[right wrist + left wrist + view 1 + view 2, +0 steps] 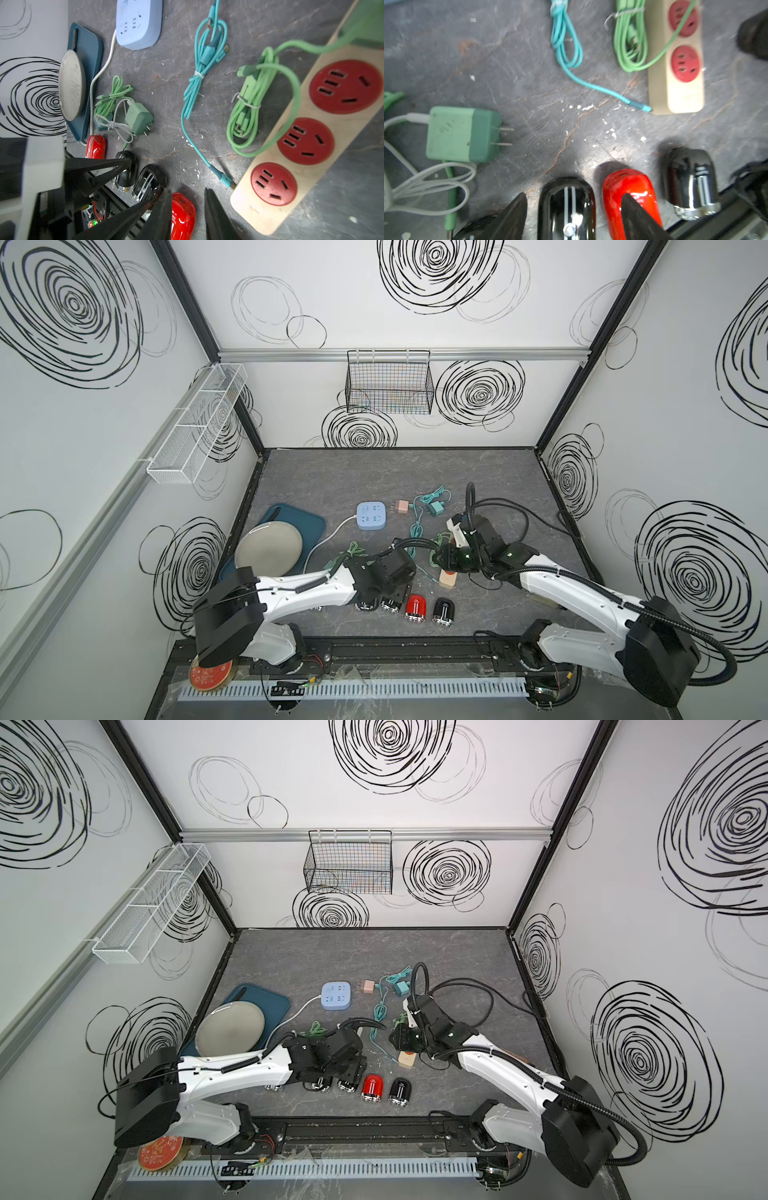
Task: Unplug the electric shaver
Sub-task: Place the electric shaver at the center of the board, then remove the plug from the socket.
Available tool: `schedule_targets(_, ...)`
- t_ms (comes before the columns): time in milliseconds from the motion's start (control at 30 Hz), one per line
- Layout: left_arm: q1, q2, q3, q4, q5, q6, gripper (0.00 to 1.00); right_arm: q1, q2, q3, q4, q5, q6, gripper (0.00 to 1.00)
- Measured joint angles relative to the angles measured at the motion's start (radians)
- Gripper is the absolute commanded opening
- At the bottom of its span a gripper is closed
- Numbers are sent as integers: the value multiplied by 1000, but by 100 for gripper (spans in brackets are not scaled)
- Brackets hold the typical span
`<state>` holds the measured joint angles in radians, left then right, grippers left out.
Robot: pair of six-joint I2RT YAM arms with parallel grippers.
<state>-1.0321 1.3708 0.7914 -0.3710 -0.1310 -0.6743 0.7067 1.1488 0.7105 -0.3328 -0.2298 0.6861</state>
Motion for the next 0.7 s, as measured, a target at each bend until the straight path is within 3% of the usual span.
schedule_targets(233,72,-116,-37,193,42,63,78,-42,-60,137,-100,132,-52,33)
schedule_targets(333,112,-124,-63,241,48,77,80,-72,-49,189,-149,235,-73,42)
schedule_targets(433,121,-138,-91,275,39,90,85,-118,3,262,-203,313,-87,46)
schedule_targets(500,121,-158,-123,313,37,94,98,-146,52,307,-222,352,-91,50)
schedule_targets(700,124,-230,-211,398,33,105,99,-181,204,386,-244,393,-92,54)
